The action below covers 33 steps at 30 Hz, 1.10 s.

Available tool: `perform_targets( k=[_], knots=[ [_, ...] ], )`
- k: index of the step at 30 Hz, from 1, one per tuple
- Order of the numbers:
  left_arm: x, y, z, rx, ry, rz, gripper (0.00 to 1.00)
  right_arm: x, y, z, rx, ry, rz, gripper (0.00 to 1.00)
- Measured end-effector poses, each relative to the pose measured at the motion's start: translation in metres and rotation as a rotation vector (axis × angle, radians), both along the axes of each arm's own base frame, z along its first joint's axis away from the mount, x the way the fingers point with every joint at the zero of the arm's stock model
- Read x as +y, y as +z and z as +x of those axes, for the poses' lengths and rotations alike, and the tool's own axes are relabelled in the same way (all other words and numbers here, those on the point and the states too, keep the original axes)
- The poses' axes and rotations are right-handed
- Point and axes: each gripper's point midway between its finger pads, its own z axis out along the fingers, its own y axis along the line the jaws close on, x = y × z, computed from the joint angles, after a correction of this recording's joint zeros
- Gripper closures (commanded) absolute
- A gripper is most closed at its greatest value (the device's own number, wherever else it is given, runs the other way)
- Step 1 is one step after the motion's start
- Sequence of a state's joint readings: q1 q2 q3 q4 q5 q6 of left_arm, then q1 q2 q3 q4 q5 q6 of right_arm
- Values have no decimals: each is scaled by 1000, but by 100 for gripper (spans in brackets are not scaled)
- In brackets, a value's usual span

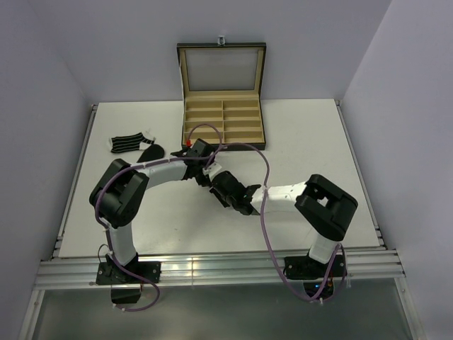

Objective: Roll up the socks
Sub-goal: Roll the sock at the center of the board.

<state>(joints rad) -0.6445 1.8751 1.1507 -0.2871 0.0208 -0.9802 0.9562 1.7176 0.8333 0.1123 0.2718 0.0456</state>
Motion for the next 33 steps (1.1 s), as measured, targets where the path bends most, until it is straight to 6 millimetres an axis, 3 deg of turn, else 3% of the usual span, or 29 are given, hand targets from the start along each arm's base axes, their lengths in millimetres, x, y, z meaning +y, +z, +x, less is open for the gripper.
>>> perform_targets(
  k=[2, 4, 10, 11, 14, 25, 33],
  knots=[
    [0, 0, 0, 1, -1, -2, 91, 0, 1, 1, -6, -4, -4, 92],
    [0, 0, 0, 1, -1, -4, 84, 0, 1, 2, -8, -8, -6, 100],
    [2, 1, 0, -15, -1, -14, 52, -2, 3, 5, 55, -15, 58, 100],
    [3, 2, -1, -23, 2, -20, 42, -3, 3, 7, 85, -16, 87, 100],
    [8, 7, -6, -37, 9, -33, 34, -7, 4, 12, 161, -21, 165, 100],
    [21, 11, -17, -83, 55, -97, 32, -10, 8, 5, 470, 28, 408, 100],
    [29, 15, -21, -112, 118, -136, 26, -9, 6, 9, 565, 28, 463, 100]
  ],
)
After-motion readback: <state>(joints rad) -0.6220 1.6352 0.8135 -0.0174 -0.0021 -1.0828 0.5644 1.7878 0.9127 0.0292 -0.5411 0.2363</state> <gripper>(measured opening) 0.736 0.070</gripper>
